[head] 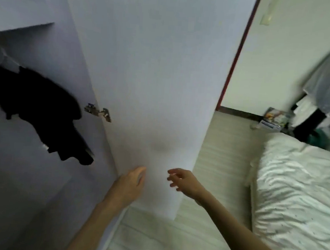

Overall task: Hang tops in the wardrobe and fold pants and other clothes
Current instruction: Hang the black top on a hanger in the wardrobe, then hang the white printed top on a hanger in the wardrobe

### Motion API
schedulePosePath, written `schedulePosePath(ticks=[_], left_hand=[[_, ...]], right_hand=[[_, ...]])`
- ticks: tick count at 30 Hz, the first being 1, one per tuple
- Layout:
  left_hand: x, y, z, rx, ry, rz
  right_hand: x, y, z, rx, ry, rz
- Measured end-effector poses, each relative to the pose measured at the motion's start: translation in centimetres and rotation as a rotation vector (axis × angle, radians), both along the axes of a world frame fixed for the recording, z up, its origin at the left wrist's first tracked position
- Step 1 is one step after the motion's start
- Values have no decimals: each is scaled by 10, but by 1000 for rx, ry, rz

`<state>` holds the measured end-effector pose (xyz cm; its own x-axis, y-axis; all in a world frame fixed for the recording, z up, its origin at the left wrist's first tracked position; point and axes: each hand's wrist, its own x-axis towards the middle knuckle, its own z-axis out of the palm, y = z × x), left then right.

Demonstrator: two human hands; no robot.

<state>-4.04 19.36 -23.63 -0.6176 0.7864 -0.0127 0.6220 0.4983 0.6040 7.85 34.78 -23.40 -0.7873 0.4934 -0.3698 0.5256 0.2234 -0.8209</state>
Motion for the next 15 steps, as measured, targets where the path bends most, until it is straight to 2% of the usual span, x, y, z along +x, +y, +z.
schedulePosePath(ticks=[7,15], left_hand=[[120,81,-33,-40,-53,-435],[295,149,-57,-71,-109,-854]], right_hand=[[188,29,-20,8,-26,-461],[403,9,-48,-68,-34,-985]])
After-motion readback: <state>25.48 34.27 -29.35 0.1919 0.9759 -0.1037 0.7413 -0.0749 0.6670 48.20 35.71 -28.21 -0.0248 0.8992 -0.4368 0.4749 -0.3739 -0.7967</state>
